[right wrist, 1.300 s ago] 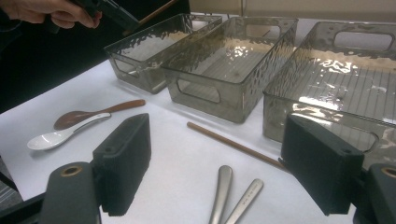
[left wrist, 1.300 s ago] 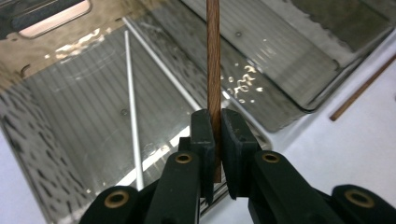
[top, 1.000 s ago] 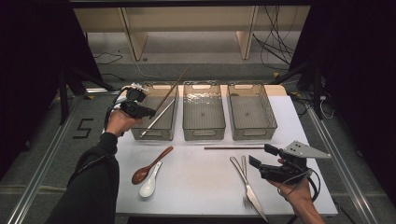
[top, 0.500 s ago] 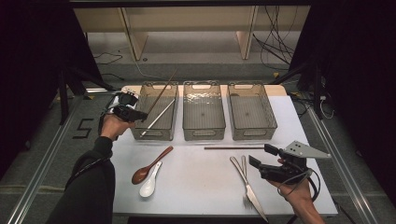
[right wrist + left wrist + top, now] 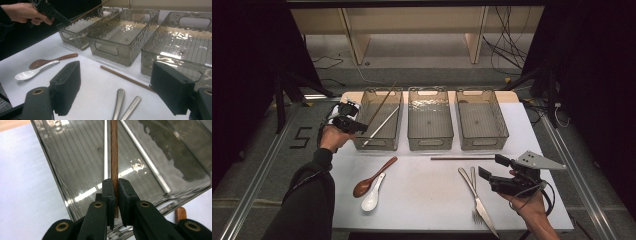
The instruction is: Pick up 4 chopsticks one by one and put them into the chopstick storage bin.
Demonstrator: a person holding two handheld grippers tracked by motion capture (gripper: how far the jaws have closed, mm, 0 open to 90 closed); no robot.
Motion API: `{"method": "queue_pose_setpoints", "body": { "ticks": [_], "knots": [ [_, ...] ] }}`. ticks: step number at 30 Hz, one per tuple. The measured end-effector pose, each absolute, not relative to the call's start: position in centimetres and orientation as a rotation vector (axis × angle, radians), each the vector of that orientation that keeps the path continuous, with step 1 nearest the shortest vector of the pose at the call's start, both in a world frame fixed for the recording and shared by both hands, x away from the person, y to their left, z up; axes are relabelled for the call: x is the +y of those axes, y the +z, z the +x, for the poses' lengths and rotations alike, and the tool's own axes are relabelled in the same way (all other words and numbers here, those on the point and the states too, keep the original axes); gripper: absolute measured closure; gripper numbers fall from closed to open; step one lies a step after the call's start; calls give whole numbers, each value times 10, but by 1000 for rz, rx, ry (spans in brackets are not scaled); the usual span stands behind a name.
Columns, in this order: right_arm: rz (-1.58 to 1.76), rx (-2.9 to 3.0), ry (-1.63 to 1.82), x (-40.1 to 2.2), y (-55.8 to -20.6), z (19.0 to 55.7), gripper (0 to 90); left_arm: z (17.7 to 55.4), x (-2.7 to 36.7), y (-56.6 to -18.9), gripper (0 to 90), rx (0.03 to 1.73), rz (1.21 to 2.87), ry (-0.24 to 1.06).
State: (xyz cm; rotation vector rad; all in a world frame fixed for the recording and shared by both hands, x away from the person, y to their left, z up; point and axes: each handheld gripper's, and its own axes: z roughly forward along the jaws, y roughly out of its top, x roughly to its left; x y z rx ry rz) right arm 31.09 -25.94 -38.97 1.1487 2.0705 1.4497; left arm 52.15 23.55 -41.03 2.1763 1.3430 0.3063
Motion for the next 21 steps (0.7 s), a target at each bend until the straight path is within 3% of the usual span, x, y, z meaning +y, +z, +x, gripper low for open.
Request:
{"method": "queue_pose_setpoints", "body": {
  "ticks": [12,21],
  "knots": [
    [1148,2072,1449,-259,-390,311,252,523,237,-416,816,1381,2197,278],
    [1149,2073,1450,-259,-390,311,253,518,234,-407,516,1396,2148,308]
  ]
}}
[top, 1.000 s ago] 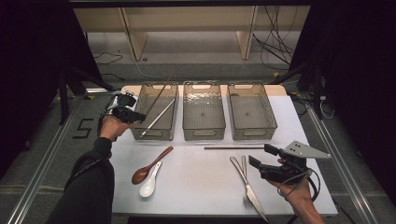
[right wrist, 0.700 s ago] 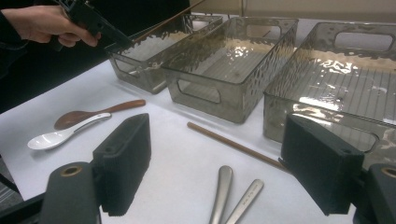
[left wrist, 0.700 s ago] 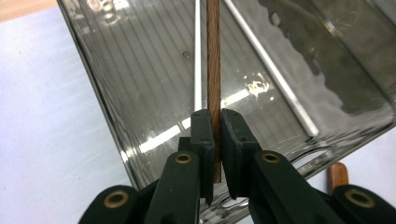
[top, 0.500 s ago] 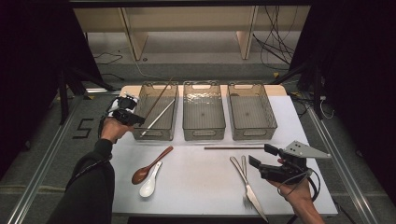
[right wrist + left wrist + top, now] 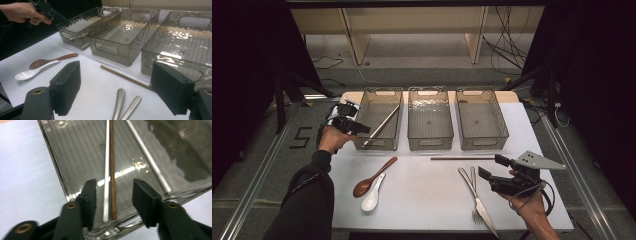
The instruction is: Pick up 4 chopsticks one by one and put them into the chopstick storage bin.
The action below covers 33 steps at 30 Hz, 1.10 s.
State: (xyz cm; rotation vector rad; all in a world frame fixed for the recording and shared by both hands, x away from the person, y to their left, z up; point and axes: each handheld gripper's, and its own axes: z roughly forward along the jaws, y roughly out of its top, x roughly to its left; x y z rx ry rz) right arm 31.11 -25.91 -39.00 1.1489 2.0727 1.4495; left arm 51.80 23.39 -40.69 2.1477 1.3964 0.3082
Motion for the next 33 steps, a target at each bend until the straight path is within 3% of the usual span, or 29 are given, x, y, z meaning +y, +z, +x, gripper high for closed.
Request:
{"method": "queue_pose_setpoints", "body": {
  "ticks": [10,33],
  "knots": [
    [1146,2074,1447,-259,-390,311,253,502,216,-390,330,1279,2153,303],
    [1131,2074,1446,-257,-388,309,253,482,176,-382,239,1109,2217,282]
  ]
}}
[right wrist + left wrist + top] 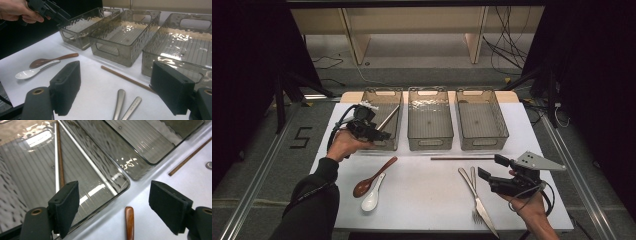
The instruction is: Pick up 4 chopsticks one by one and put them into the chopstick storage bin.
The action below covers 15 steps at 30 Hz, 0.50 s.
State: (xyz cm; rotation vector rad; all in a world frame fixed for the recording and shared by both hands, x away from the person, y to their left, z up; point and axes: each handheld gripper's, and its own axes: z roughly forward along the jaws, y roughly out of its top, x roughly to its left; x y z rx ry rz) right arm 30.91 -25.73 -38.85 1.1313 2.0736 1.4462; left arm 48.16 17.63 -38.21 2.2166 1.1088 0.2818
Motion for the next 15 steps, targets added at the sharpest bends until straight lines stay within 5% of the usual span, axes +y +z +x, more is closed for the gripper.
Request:
{"method": "queue_pose_setpoints", "body": {
  "ticks": [15],
  "knots": [
    [1129,2076,1442,-257,-388,309,252,468,138,-385,211,982,2295,249]
  ]
}}
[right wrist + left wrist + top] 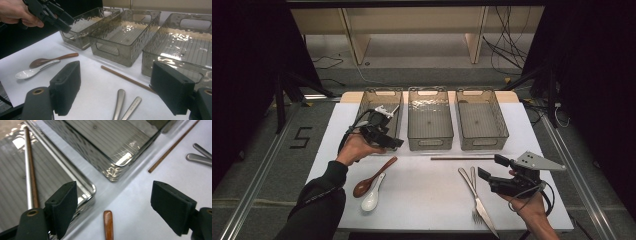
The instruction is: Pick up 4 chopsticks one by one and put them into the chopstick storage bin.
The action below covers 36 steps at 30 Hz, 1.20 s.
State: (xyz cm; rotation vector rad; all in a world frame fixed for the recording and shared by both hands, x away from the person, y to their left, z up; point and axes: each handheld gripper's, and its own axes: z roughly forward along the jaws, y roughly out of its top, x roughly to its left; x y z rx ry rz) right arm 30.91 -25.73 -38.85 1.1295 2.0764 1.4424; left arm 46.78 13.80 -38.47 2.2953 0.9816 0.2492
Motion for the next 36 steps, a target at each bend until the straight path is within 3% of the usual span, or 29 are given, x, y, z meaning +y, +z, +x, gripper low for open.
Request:
{"method": "queue_pose_setpoints", "body": {
  "ticks": [36],
  "knots": [
    [1132,2077,1442,-258,-389,310,253,450,41,-420,230,654,2489,129]
  ]
}}
